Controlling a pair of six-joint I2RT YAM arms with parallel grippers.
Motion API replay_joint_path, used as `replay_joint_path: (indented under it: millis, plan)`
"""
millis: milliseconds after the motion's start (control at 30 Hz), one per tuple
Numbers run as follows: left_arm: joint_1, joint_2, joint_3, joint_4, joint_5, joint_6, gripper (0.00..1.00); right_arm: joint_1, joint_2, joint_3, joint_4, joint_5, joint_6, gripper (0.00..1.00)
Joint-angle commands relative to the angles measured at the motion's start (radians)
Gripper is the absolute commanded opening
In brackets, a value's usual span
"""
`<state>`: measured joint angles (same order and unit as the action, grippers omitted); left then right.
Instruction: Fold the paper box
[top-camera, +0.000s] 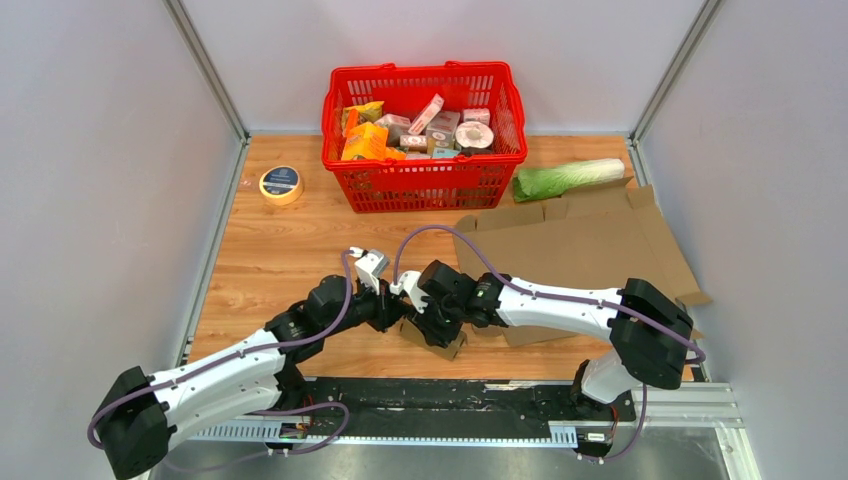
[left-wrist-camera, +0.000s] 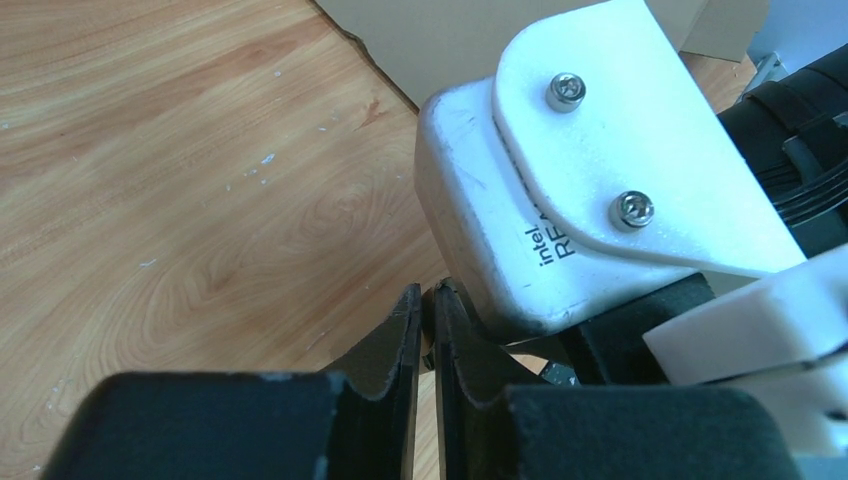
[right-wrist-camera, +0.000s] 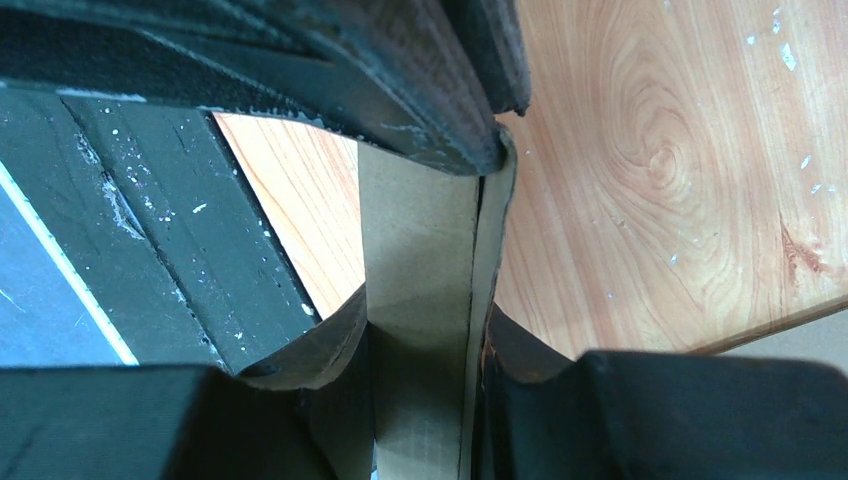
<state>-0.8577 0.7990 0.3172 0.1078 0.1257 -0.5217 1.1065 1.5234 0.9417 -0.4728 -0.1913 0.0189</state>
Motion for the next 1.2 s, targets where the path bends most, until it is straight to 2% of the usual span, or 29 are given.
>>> replay_joint_path:
  millis: [0,200,267,467,700,1167]
  plan:
    - [-0.006,-0.011,0.042,0.015,0.038,0.006,0.14,0.000,0.017,0.032,0.042,0.027,-0.004,0.27]
    - [-0.007,0.006,0.043,0.010,0.042,-0.015,0.07,0.000,0.026,0.037,0.048,0.050,0.003,0.27]
    - [-0.010,0.014,0.048,0.007,0.037,-0.035,0.00,0.000,0.038,0.048,0.043,0.058,0.004,0.27]
    - [-0.037,0.032,0.088,-0.049,0.002,-0.055,0.00,0.000,0.052,0.062,0.045,0.079,0.016,0.27]
    - [-0.056,-0.020,0.028,-0.063,-0.070,-0.086,0.00,-0.008,0.086,0.081,0.040,0.119,0.027,0.28]
    - [-0.159,-0.058,-0.072,-0.091,-0.323,-0.106,0.00,-0.013,0.092,0.088,0.052,0.154,0.056,0.32]
